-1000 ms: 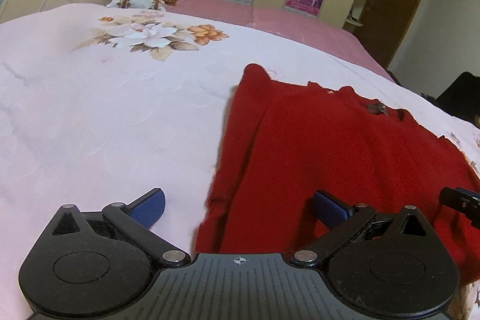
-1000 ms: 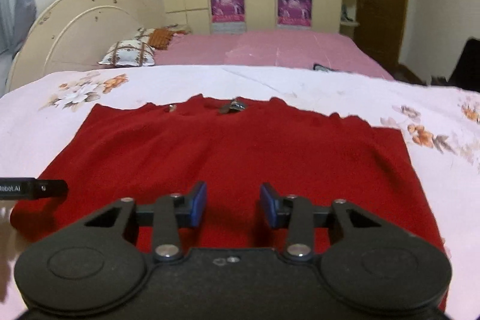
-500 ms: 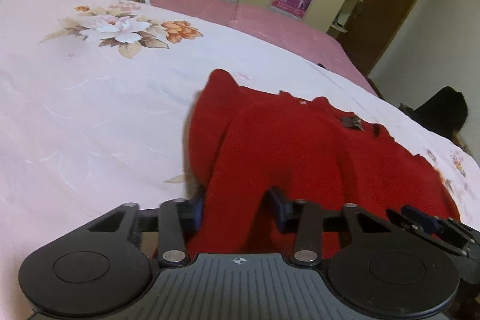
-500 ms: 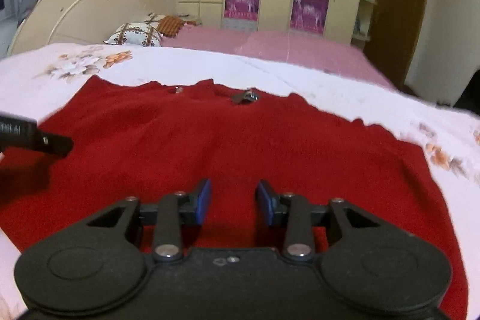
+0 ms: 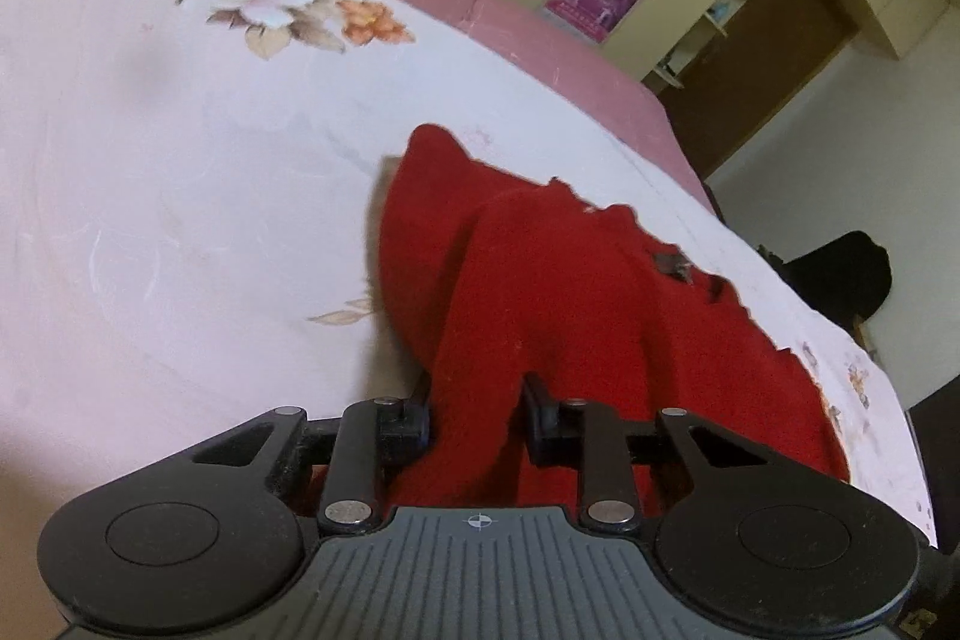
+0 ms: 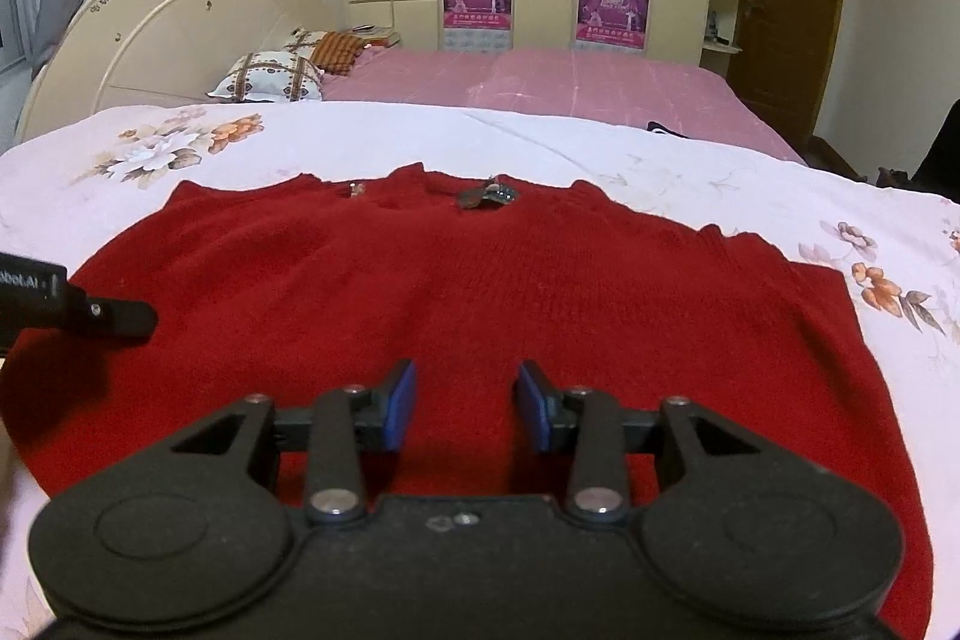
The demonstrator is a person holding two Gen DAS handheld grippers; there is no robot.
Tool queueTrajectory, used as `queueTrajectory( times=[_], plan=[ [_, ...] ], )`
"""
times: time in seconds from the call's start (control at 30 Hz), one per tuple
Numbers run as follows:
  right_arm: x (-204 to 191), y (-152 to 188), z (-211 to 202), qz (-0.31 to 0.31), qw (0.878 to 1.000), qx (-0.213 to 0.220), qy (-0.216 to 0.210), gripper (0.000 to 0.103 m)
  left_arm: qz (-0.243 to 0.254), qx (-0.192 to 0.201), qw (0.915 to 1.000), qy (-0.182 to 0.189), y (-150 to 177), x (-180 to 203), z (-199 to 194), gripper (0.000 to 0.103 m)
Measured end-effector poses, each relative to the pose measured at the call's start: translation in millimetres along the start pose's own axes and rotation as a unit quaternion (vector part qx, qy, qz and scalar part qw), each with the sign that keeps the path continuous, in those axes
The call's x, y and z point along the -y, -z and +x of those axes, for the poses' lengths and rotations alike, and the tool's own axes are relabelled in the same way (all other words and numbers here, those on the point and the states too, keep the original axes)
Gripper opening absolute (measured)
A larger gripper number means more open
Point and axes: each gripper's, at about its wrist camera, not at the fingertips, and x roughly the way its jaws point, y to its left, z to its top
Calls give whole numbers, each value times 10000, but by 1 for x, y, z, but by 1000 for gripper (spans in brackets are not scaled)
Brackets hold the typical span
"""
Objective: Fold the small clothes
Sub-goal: 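Grasp the sweater side with the left tool and fold it over lengthwise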
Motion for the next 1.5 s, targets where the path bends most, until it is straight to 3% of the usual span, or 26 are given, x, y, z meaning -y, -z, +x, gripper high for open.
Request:
queueTrajectory(
  times=[0.07, 0.1, 0.13, 0.2, 0.37, 0.4, 0.43, 0.47, 0.6, 0.7, 0.83, 0.87, 0.9, 1.03, 1.27, 1.4, 1.5],
  plan=[
    [0, 0, 1, 23, 10000, -1, -7, 38, -3, 36, 10000, -26, -2, 1, -6, 29],
    [1, 1, 1, 34, 10000, -5, -19, 38, 112, 82, 9998, -141, -3, 2, -10, 42],
    [1, 2, 2, 23, 10000, -12, -28, 38, 189, 163, 9992, -309, -5, 2, -16, 71],
    [1, 2, 3, 32, 10000, -24, -55, 38, 164, 403, 9968, -670, -6, -5, -31, 103],
    [-1, 4, -2, 38, 10000, 0, -88, 39, -517, 240, 9973, -465, 10, -31, -64, 102],
    [0, 3, -4, 23, 10000, 6, -89, 39, -691, 113, 9970, -343, 16, -34, -67, 92],
    [0, 4, -5, 26, 10000, 19, -89, 39, -875, -49, 9959, -208, 25, -35, -69, 75],
    [0, 5, -5, 45, 9999, 26, -94, 39, -975, -225, 9949, -116, 34, -35, -69, 71],
    [-2, 5, -8, 29, 10000, 22, -89, 39, -1172, -104, 9930, 90, 56, -28, -64, 71],
    [1, 3, -10, 39, 9999, 19, -100, 39, -1764, -58, 9831, 490, 55, -32, -46, 71],
    [0, 3, -11, 63, 9999, 51, -126, 40, -1960, 201, 9772, 788, 54, -26, -23, 67],
    [-1, 3, -10, 44, 9999, 64, -126, 40, -2104, 187, 9730, 928, 53, -25, -16, 53],
    [-1, 3, -10, 27, 9999, 85, -127, 40, -2223, 68, 9696, 1022, 52, -25, -5, 21],
    [0, 3, -12, 23, 9997, 184, -134, 40, -2434, 299, 9653, 903, 51, -23, 15, 19],
    [-2, 6, 9, -307, 9993, 181, 107, 42, -1753, 686, 9801, 631, 36, 9, 14, 16],
    [-4, 14, 7, -403, 9984, 382, 131, 42, -460, 1072, 9899, 809, 17, 54, -10, 16],
    [6, 7, 0, -159, 9994, 303, -67, 42, 615, 1156, 9867, 963, 4, 106, -13, 16]
  ],
)
